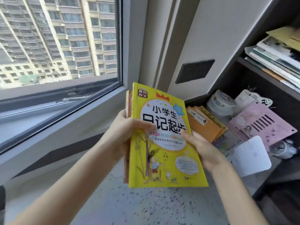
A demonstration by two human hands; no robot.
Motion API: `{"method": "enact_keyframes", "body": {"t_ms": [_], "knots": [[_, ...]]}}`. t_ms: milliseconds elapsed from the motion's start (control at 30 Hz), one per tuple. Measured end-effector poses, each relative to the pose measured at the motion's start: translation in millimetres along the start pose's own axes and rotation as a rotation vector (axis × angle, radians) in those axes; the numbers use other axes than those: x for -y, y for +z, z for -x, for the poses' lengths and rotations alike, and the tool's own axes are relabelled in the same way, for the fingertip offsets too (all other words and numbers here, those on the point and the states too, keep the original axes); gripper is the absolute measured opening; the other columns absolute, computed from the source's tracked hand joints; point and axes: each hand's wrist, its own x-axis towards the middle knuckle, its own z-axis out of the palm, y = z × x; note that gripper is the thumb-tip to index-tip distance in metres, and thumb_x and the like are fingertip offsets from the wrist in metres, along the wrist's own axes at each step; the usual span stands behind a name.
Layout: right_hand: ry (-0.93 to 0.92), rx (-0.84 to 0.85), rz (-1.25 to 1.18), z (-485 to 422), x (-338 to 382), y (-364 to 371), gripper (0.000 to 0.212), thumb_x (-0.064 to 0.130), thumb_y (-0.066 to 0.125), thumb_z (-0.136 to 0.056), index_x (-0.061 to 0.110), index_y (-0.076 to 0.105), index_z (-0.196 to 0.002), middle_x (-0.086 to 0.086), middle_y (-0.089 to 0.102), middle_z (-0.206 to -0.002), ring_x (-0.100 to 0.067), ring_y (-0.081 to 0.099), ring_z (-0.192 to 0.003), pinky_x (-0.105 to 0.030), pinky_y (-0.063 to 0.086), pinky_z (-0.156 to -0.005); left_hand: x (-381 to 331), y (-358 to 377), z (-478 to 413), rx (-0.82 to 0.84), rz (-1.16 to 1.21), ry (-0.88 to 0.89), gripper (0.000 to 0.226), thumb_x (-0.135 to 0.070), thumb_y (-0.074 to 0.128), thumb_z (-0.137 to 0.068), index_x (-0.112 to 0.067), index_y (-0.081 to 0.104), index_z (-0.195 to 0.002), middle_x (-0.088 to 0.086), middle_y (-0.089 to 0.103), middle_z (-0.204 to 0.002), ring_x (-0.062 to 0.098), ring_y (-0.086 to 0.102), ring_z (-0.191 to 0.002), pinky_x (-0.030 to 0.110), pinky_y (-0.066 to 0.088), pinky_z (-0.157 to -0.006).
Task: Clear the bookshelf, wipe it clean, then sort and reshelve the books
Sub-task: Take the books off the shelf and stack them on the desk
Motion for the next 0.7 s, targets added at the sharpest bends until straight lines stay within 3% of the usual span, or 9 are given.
{"method": "enact_keyframes", "body": {"t_ms": [133,200,267,300,400,467,567,633,700], "knots": [[-0.047,-0.244,0.143,-9.0,-1.5,-47.2,0.089,0.068,0.078,-0.059,0.020,0.056,-0.131,0.000,0.064,-0.127,-0.022,0.060,-0.117,-0.046,0.043,-0.103,27.7,40.1,-49.9,0.037,0.039,-0.081,0.065,0.010,0.074,-0.059,-0.002,0.054,-0.119,0.018,0.072,-0.101,0.037,0.071,-0.085,0.050,0.058,-0.071],[-0.090,-0.309,0.184,-15.8,-5.0,-63.5,0.064,0.057,0.072,-0.071,0.019,0.062,-0.121,-0.001,0.067,-0.121,-0.022,0.061,-0.113,-0.043,0.045,-0.102,35.7,51.8,-73.8,0.066,-0.023,-0.114,0.052,0.005,0.074,-0.065,-0.004,0.058,-0.114,0.016,0.073,-0.101,0.035,0.071,-0.086,0.051,0.057,-0.078],[-0.105,-0.390,0.203,-25.4,-10.1,-74.4,0.036,0.037,0.063,-0.088,0.017,0.063,-0.117,-0.003,0.066,-0.120,-0.021,0.062,-0.109,-0.038,0.048,-0.095,42.2,60.1,-98.8,0.016,-0.222,-0.095,0.044,-0.007,0.078,-0.064,-0.008,0.064,-0.106,0.010,0.073,-0.100,0.029,0.071,-0.088,0.046,0.057,-0.081],[-0.102,-0.427,0.244,-32.0,-15.4,-79.2,0.032,0.033,0.062,-0.091,0.015,0.061,-0.118,-0.004,0.065,-0.122,-0.021,0.062,-0.109,-0.036,0.049,-0.091,44.8,63.8,-107.5,-0.022,-0.372,-0.062,0.046,-0.014,0.079,-0.060,-0.011,0.064,-0.104,0.006,0.073,-0.099,0.026,0.070,-0.091,0.040,0.057,-0.081],[0.000,-0.514,0.355,-44.9,-27.2,-80.7,0.050,0.041,0.059,-0.092,0.007,0.050,-0.128,-0.003,0.057,-0.126,-0.023,0.055,-0.113,-0.033,0.044,-0.082,53.0,74.6,-120.5,-0.135,-0.842,0.050,0.038,-0.023,0.071,-0.073,-0.011,0.057,-0.107,0.000,0.063,-0.099,0.022,0.060,-0.096,0.029,0.045,-0.073],[0.034,-0.538,0.435,-48.2,-27.9,-78.3,0.055,0.051,0.056,-0.090,0.008,0.048,-0.123,-0.002,0.055,-0.112,-0.020,0.054,-0.099,-0.031,0.041,-0.073,56.0,79.1,-120.1,-0.220,-1.108,0.135,0.037,-0.024,0.061,-0.084,-0.007,0.051,-0.116,0.009,0.059,-0.110,0.029,0.057,-0.105,0.030,0.039,-0.073],[0.087,-0.565,0.810,-45.1,-20.5,-74.8,0.057,0.067,0.046,-0.086,0.011,0.049,-0.094,0.002,0.049,-0.075,-0.019,0.049,-0.068,-0.030,0.033,-0.051,50.0,80.3,-112.8,-0.252,-1.225,0.232,0.046,-0.024,0.056,-0.085,-0.010,0.047,-0.128,0.014,0.054,-0.125,0.032,0.054,-0.111,0.034,0.043,-0.079],[0.147,-0.679,1.175,-33.9,-11.5,-66.2,0.051,0.059,0.042,-0.094,0.010,0.054,-0.092,-0.005,0.058,-0.082,-0.027,0.058,-0.077,-0.028,0.033,-0.052,42.3,77.1,-103.7,-0.236,-1.221,0.244,0.041,-0.022,0.055,-0.085,-0.011,0.050,-0.124,0.014,0.056,-0.123,0.031,0.055,-0.108,0.031,0.042,-0.074],[0.087,-0.760,1.348,-16.5,-2.5,-56.6,0.040,0.048,0.044,-0.097,0.011,0.056,-0.106,-0.009,0.065,-0.102,-0.031,0.062,-0.095,-0.028,0.036,-0.060,34.1,72.3,-91.0,-0.242,-1.229,0.277,0.039,-0.023,0.056,-0.085,-0.012,0.053,-0.123,0.012,0.059,-0.121,0.028,0.057,-0.106,0.030,0.042,-0.072]]}}
